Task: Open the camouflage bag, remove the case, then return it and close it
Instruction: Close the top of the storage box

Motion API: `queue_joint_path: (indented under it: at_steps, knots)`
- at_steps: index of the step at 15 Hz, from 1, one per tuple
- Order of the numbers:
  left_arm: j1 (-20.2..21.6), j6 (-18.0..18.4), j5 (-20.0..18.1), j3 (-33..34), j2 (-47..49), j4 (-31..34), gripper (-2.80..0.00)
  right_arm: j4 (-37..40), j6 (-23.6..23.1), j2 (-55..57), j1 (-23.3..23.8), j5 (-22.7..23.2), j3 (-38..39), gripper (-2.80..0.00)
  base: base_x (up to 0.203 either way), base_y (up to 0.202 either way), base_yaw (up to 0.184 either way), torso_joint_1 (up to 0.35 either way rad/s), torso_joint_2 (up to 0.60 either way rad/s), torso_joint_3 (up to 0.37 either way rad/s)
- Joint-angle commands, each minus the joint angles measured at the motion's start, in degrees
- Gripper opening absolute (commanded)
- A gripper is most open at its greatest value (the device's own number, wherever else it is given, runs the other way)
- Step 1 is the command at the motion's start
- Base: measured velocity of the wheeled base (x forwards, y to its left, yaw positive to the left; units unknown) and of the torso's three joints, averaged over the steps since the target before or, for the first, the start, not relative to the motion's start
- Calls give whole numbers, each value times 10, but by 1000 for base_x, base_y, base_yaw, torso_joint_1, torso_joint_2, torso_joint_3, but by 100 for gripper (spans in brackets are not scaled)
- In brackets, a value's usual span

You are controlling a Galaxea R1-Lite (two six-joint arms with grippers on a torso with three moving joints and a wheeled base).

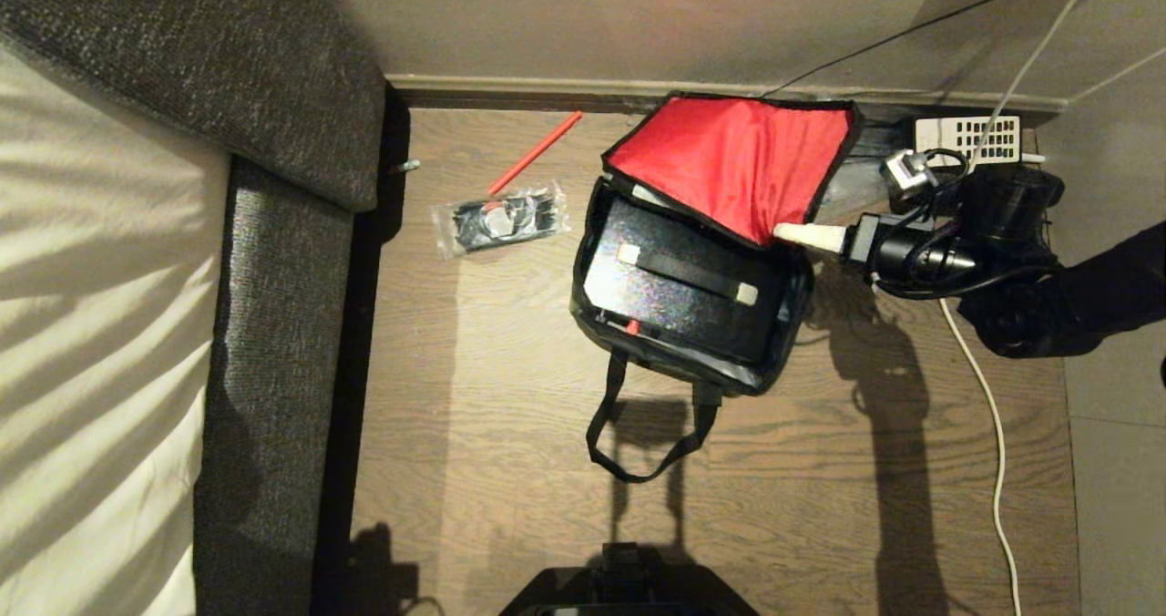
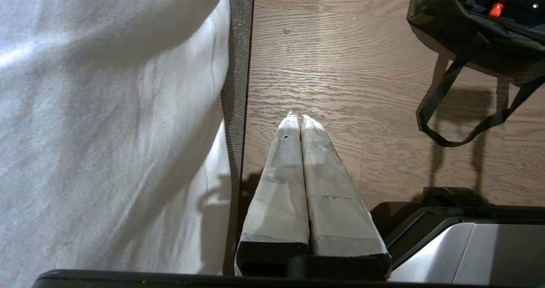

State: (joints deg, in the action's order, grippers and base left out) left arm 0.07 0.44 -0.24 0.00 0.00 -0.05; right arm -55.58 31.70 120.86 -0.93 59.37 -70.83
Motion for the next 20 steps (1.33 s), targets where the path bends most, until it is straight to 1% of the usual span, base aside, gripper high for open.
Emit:
queue_joint_path:
  at_steps: [1,3,5,7,9,12,14,15,17,20]
  knots:
    - [0,0,0,1,0,0,-280,-4,-23,3,1,41,5,-280,0,0,0,0,0,0]
    - [0,0,0,1,0,0,-280,-6,-41,9,2,46,7,-280,0,0,0,0,0,0]
    - [0,0,0,1,0,0,-280,-6,-71,15,4,57,8,-280,0,0,0,0,0,0]
    - [0,0,0,1,0,0,-280,-5,-174,33,9,73,9,-280,0,0,0,0,0,0]
    - [0,0,0,1,0,0,-280,0,-274,47,10,76,13,-280,0,0,0,0,0,0]
    - [0,0,0,1,0,-1,-280,-5,-371,68,11,84,32,-280,0,0,0,0,0,0]
    - [0,0,0,1,-1,0,-280,-7,-396,70,10,89,45,-280,0,0,0,0,0,0]
    - [0,0,0,1,0,0,-280,-23,-413,72,10,97,51,-280,0,0,0,0,0,0]
    - [0,0,0,1,0,0,-280,-48,-426,75,9,100,57,-280,0,0,0,0,0,0]
    - [0,0,0,1,0,0,-280,-135,-435,85,-1,101,89,-280,0,0,0,0,0,0]
